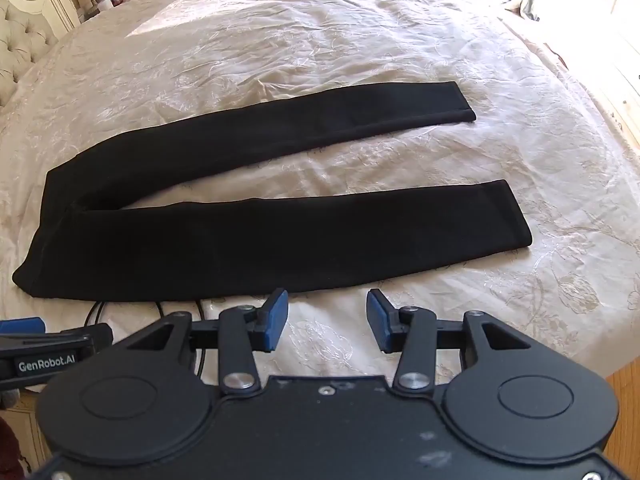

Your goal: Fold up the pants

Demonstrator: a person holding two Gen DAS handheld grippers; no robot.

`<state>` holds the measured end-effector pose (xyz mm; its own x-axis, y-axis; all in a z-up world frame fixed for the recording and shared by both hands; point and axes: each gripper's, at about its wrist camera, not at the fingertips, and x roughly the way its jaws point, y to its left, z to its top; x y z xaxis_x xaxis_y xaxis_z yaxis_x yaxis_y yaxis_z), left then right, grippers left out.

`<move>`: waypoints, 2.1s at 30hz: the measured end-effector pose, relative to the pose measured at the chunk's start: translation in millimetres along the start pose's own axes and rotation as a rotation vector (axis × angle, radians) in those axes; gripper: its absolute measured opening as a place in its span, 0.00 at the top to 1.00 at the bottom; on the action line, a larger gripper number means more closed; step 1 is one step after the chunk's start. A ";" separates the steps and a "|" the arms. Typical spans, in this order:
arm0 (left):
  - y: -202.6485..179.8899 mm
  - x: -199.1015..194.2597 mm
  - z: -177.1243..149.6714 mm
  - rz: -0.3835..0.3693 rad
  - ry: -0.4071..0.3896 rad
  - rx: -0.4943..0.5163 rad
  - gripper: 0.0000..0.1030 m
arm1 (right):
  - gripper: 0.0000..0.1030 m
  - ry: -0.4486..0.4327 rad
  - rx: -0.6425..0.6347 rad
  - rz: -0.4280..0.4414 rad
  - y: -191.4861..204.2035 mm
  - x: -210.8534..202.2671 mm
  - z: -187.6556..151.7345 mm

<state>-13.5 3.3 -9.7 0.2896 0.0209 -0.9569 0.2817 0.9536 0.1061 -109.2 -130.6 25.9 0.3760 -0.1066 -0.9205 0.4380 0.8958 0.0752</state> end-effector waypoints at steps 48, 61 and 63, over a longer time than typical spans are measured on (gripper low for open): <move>6.0 -4.9 -8.3 0.003 -0.036 0.006 0.19 | 0.55 0.014 -0.009 -0.097 16.0 -4.4 -16.8; 7.3 -10.9 -5.0 -0.028 -0.059 -0.033 0.19 | 0.55 0.019 -0.002 -0.080 13.0 -1.8 -16.4; 7.9 -11.1 -4.2 -0.028 -0.061 -0.037 0.19 | 0.55 0.020 -0.003 -0.079 13.0 -1.4 -16.3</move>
<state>-18.3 11.9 0.6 0.3374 -0.0232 -0.9411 0.2572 0.9639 0.0684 -117.4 -111.7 21.9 0.3241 -0.1686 -0.9309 0.4633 0.8862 0.0008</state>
